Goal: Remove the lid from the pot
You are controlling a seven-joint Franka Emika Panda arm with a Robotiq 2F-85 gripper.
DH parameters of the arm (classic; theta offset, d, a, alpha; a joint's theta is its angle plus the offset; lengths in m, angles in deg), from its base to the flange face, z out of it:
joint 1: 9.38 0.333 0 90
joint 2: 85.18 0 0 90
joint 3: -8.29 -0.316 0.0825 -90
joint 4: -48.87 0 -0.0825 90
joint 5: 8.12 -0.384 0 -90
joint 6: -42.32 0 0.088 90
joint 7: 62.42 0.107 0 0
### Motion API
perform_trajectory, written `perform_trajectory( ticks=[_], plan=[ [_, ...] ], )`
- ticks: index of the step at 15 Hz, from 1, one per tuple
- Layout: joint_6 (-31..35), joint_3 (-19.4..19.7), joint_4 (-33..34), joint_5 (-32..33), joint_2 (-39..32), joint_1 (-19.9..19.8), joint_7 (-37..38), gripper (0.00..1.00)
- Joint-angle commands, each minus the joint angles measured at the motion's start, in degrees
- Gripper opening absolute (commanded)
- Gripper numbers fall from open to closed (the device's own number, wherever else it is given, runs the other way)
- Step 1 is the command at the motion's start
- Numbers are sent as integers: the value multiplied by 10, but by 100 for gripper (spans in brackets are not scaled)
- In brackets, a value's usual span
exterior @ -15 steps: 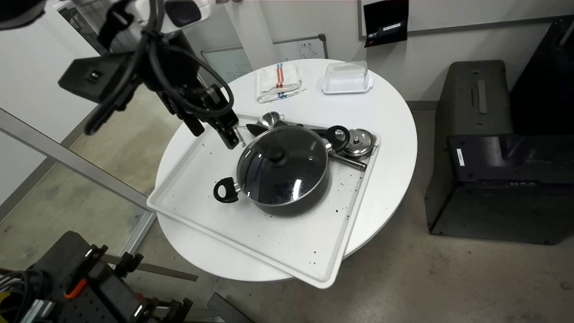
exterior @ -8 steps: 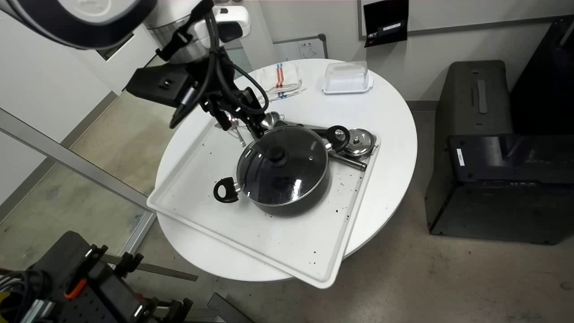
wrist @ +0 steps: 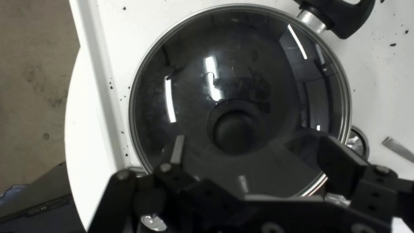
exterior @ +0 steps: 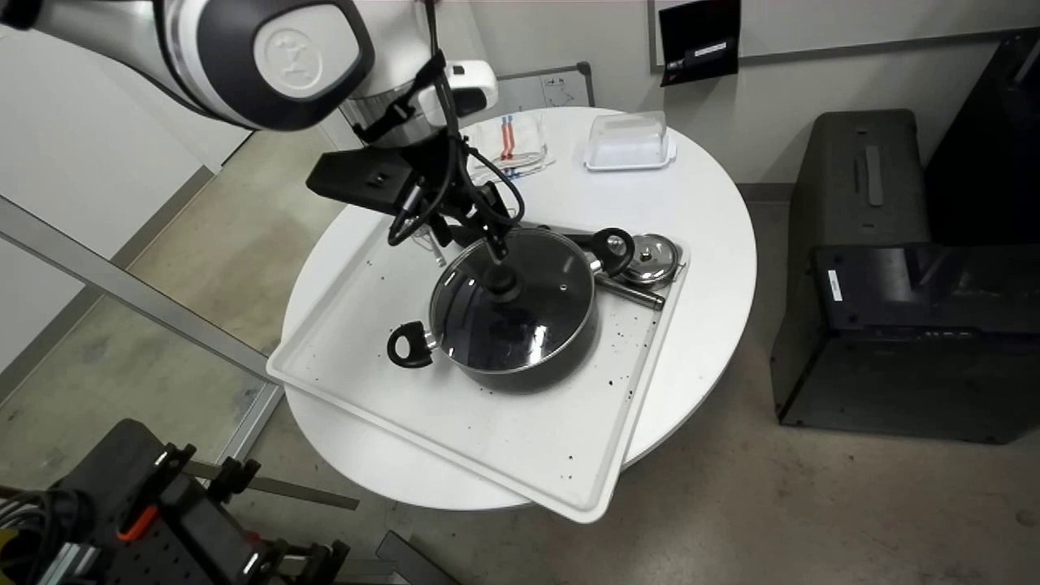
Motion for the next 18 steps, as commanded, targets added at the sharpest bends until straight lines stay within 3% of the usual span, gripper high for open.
perform_trajectory(
  ticks=[1,18],
  plan=[
    [25,2,33,-9,-43,0,8,100],
    [86,6,36,-5,-96,-3,4,100]
  ],
)
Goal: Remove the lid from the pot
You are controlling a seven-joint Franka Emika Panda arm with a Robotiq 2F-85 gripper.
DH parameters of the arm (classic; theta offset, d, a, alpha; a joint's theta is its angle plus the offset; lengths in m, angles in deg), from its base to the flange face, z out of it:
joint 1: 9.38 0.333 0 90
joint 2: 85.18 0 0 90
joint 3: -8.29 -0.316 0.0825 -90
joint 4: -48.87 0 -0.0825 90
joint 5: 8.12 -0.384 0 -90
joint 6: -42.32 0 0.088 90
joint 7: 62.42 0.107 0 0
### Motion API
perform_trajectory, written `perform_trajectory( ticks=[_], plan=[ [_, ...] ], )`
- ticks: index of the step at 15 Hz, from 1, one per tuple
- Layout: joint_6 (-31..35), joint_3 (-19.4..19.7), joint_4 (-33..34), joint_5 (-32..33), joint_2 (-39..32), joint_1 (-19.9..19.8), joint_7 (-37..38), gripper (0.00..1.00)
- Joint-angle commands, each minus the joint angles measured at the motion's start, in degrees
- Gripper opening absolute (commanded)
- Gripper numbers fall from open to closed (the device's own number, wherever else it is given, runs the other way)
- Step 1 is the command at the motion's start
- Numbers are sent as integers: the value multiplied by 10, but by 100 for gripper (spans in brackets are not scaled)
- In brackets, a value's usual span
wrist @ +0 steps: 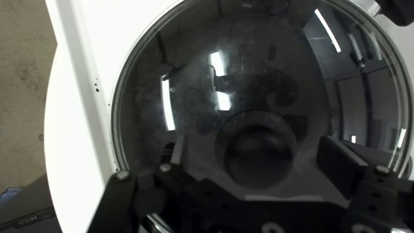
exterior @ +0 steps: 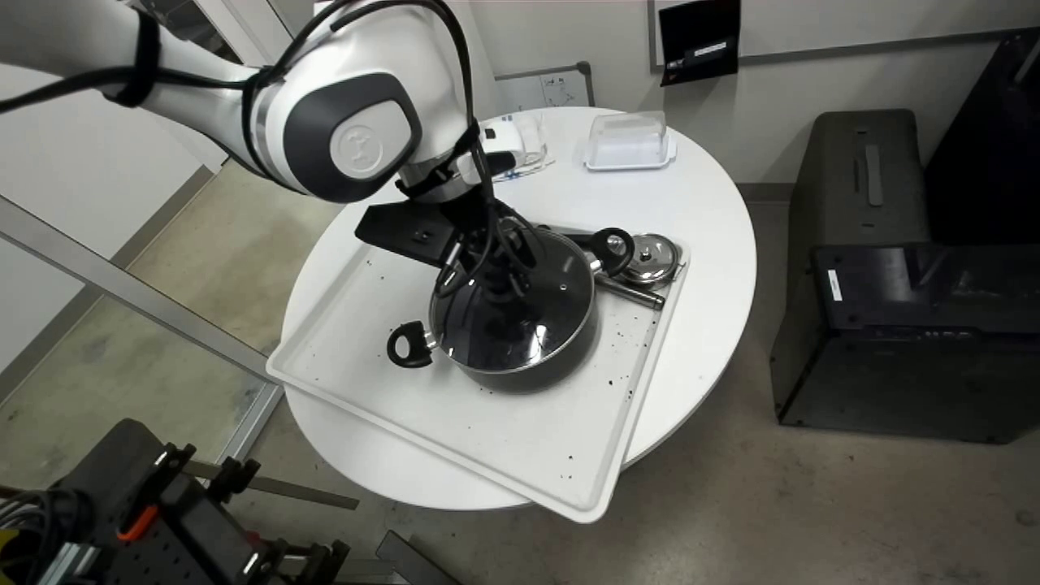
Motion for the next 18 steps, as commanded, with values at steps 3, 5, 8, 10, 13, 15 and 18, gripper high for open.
perform_trajectory(
  ticks=[3,5,8,10,13,15,18],
  plan=[
    [26,2,12,-3,-15,1,3,100],
    [29,1,10,-3,-15,1,0,74],
    [27,0,9,-4,-15,0,-2,60],
    [27,-1,7,-5,-15,-1,-3,46],
    [29,-3,5,-5,-11,-2,-5,26],
    [27,-3,1,-5,-7,-4,-7,26],
    [22,-2,-5,-6,1,-8,-9,26]
  ],
)
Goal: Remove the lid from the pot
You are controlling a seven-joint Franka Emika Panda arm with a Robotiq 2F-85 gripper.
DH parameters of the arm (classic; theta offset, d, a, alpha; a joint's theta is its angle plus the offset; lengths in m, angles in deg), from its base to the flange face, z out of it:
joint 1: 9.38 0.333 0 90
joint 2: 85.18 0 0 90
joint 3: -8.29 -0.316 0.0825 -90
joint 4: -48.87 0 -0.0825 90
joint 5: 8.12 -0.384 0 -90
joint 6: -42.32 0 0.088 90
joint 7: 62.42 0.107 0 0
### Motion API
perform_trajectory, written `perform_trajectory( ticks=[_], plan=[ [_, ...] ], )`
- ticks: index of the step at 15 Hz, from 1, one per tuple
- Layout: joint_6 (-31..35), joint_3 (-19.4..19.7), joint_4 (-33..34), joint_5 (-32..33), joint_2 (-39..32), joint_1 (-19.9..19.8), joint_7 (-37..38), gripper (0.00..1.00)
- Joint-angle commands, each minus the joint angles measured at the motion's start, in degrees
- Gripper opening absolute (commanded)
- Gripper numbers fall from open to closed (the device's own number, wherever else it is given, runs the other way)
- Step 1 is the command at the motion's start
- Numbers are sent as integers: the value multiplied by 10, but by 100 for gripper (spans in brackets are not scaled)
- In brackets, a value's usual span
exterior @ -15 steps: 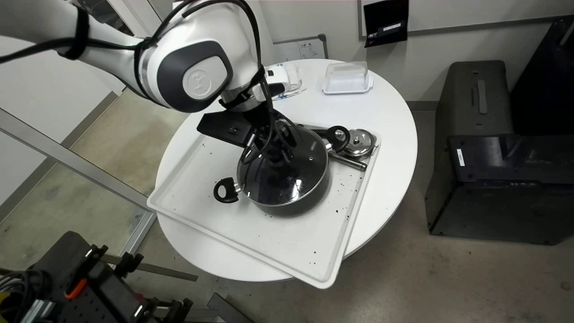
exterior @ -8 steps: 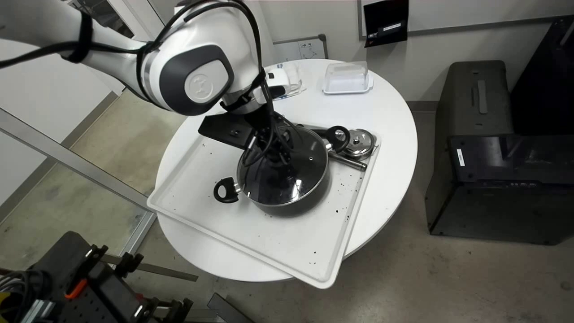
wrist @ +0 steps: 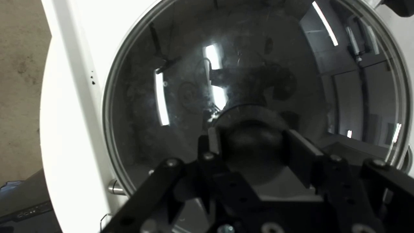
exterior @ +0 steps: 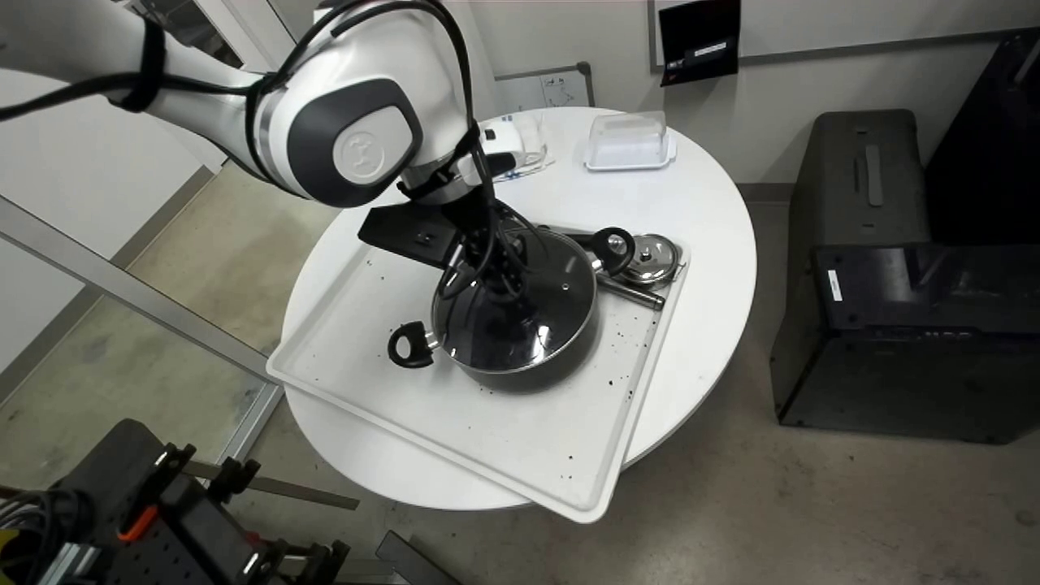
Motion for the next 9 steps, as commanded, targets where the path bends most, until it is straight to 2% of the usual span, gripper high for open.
perform_trajectory(
  ticks=[1,9],
  plan=[
    [7,0,-10,-7,11,-9,-11,26],
    [11,-2,-44,-9,62,-25,-20,26]
  ],
)
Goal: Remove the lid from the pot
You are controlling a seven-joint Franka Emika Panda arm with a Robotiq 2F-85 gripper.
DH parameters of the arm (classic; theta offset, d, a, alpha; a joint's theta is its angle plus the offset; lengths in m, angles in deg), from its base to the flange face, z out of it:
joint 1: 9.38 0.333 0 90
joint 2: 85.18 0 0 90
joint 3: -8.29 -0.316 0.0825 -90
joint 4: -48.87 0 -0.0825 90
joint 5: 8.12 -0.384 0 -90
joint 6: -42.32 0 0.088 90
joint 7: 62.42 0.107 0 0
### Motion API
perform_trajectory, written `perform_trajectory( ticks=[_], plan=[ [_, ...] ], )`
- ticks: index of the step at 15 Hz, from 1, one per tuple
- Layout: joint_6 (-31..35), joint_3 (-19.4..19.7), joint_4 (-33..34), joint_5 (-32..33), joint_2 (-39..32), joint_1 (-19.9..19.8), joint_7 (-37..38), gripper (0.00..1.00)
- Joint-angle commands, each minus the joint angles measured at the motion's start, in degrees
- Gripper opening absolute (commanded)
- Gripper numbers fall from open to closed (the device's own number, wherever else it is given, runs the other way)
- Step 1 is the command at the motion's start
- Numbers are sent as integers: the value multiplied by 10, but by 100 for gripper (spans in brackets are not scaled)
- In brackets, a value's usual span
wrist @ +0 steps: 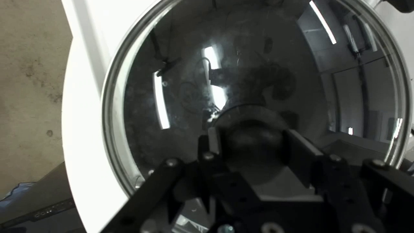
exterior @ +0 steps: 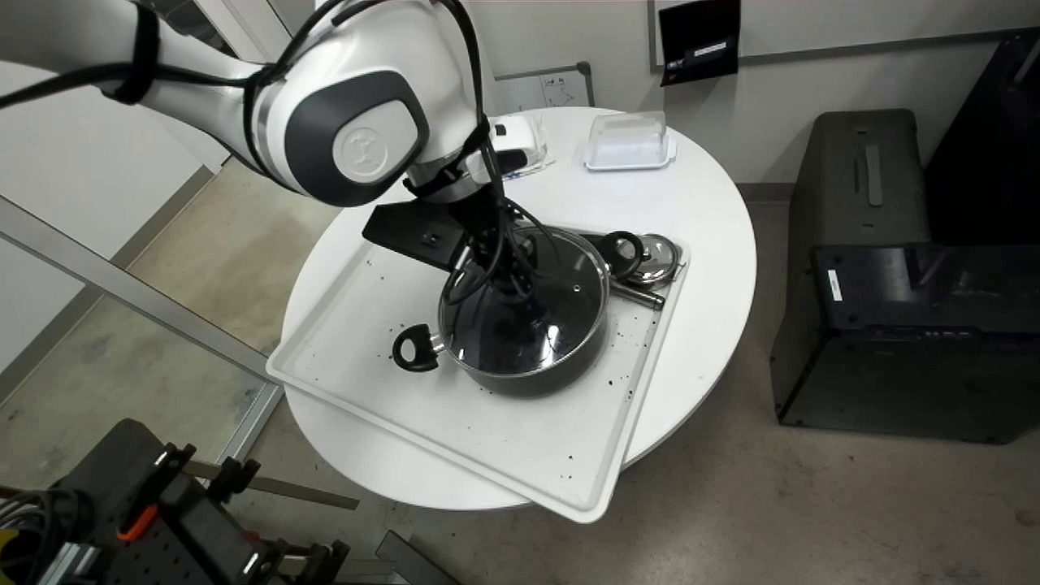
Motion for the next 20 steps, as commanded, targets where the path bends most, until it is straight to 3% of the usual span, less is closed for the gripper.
perform_trajectory(
  ticks=[1,9,20],
  plan=[
    [13,-4,-45,-8,57,-5,-18,26],
    [36,0,-114,23,135,40,-4,26],
    [84,20,-190,169,163,190,92,26]
  ],
)
